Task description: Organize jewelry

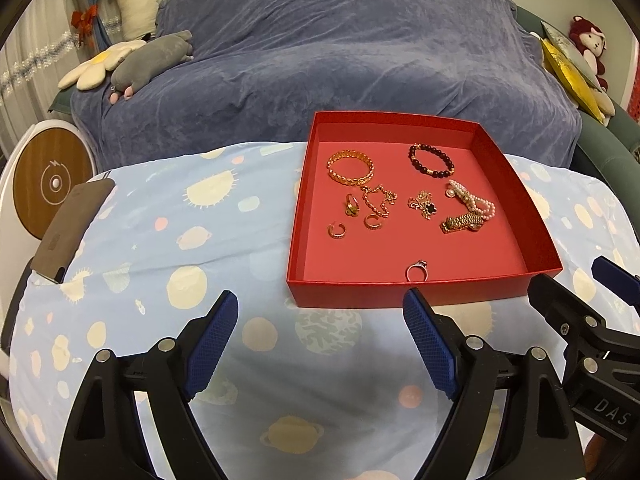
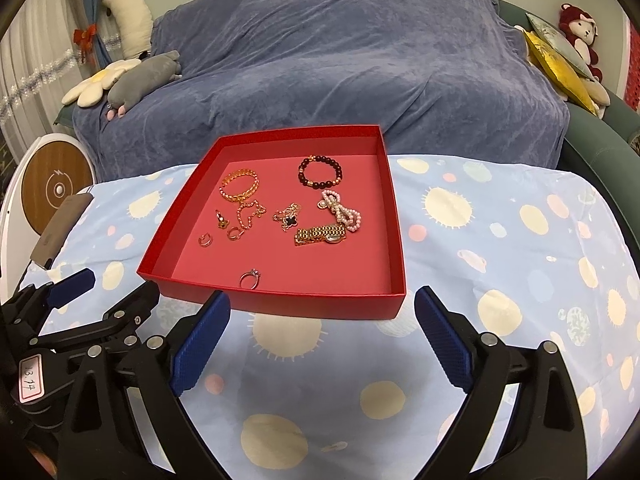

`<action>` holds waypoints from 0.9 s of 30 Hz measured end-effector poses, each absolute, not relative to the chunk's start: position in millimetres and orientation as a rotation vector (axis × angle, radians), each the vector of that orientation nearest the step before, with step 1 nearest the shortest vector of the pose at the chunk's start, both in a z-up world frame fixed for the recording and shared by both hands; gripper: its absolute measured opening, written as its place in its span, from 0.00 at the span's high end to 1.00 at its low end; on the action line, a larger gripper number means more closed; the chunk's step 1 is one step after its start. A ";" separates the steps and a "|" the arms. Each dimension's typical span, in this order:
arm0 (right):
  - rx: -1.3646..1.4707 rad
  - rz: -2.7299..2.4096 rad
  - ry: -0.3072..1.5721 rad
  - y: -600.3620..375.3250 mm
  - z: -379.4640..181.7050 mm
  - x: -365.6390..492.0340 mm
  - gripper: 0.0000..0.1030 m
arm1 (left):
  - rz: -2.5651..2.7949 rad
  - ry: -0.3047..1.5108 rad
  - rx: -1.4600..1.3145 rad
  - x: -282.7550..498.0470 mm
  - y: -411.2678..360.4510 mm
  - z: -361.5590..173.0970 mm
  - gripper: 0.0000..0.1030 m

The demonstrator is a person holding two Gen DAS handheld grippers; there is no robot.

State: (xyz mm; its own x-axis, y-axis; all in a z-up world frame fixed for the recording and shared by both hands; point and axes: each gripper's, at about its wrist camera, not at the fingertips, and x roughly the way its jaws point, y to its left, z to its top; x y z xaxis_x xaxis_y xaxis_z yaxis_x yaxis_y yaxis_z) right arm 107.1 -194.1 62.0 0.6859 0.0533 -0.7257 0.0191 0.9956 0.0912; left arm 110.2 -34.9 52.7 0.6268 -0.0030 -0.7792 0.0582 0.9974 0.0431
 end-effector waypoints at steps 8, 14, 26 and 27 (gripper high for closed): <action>0.090 0.007 0.822 -195.6 60.2 110.4 0.12 | -0.023 0.887 0.078 113.4 -36.7 51.7 0.21; 0.077 -0.004 0.822 -195.8 58.4 112.4 0.11 | -0.009 0.879 0.105 116.1 -40.5 50.4 0.21; 0.067 -0.018 0.820 -195.9 56.4 112.7 0.11 | 0.022 0.867 0.126 117.6 -42.2 49.4 0.21; 0.069 -0.018 0.820 -196.2 56.3 112.5 0.11 | 0.024 0.867 0.126 117.3 -42.1 49.6 0.21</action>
